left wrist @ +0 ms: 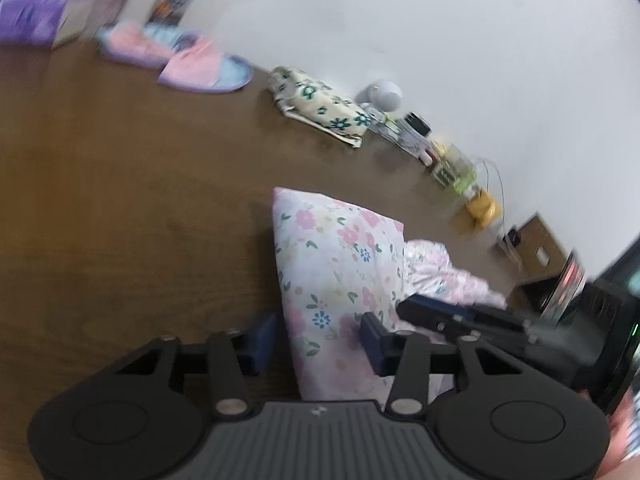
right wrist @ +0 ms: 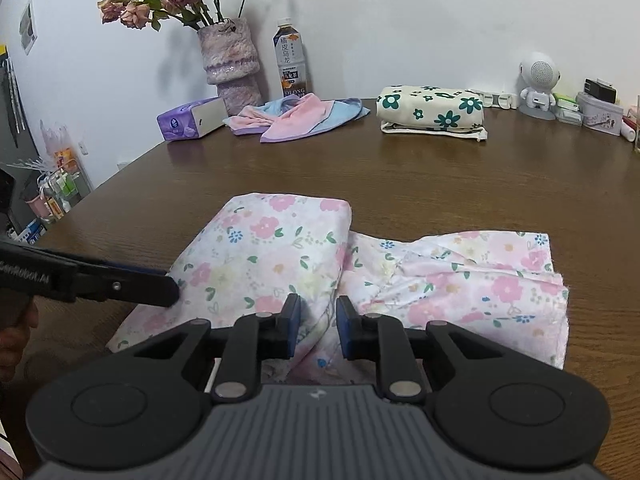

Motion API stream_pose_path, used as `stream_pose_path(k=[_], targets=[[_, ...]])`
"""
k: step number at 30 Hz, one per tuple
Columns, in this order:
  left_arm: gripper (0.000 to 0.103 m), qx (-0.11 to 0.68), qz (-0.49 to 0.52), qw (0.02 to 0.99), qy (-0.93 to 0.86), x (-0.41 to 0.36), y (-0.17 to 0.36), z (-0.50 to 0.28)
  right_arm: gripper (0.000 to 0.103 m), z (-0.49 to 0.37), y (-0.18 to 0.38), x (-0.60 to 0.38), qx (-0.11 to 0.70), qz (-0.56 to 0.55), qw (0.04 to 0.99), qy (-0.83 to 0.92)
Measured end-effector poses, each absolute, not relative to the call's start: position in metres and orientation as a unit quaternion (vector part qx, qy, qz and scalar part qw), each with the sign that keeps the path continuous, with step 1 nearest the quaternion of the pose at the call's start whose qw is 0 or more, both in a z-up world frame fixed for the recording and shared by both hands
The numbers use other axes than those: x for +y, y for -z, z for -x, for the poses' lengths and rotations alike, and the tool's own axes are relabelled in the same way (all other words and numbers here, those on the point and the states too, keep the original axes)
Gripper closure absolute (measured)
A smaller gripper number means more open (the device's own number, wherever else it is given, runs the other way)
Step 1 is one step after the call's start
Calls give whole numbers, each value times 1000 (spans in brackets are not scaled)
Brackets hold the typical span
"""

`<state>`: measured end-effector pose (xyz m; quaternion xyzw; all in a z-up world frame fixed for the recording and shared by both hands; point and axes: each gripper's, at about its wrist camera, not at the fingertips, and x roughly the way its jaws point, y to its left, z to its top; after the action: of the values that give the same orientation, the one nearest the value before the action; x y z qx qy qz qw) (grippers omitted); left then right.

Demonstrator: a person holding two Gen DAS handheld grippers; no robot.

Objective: Fold clothes

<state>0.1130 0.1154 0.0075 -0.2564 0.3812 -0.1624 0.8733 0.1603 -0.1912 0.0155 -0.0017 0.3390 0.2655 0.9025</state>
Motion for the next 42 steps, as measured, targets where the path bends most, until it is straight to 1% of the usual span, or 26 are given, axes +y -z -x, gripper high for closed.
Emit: stream_pose_path(k=[4, 7, 9, 11, 13, 15, 17, 23, 27, 30, 33, 37, 39, 42], targets=[[62, 377, 318, 856, 154, 122, 0, -116, 84, -161, -14, -194, 339, -4, 901, -272], [62, 367, 345, 852, 140, 126, 4, -119, 84, -161, -13, -195, 338, -6, 900, -275], [69, 365, 338, 856, 138, 126, 4, -122, 84, -161, -13, -195, 337, -8, 900, -278], [82, 370, 322, 861, 137, 121, 3, -123, 84, -161, -12, -196, 337, -9, 899, -279], [88, 364, 304, 870, 136, 116, 0, -122, 84, -161, -12, -196, 337, -9, 899, -279], [91, 354, 280, 883, 132, 110, -8, -119, 84, -161, -12, -196, 336, -10, 899, -279], [91, 346, 230, 901, 122, 100, -21, -118, 84, -161, -12, -195, 336, -11, 900, -279], [91, 330, 16, 939, 94, 57, -66, -131, 84, -150, -30, -196, 306, -12, 904, -299], [91, 322, -121, 936, 72, 26, -81, -140, 83, -145, -39, -207, 292, 0, 911, -291], [91, 318, -204, 924, 58, 3, -83, -145, 83, -146, -37, -219, 291, 2, 915, -279], [91, 320, -268, 908, 49, -20, -81, -152, 83, -148, -35, -231, 284, 7, 918, -275], [91, 313, -323, 892, 39, -49, -77, -158, 83, -155, -35, -239, 271, 40, 920, -282], [91, 309, -338, 888, 42, -64, -75, -155, 83, -161, -32, -240, 286, 56, 913, -284], [91, 303, -358, 882, 41, -82, -71, -150, 83, -166, -25, -241, 307, 52, 902, -300]])
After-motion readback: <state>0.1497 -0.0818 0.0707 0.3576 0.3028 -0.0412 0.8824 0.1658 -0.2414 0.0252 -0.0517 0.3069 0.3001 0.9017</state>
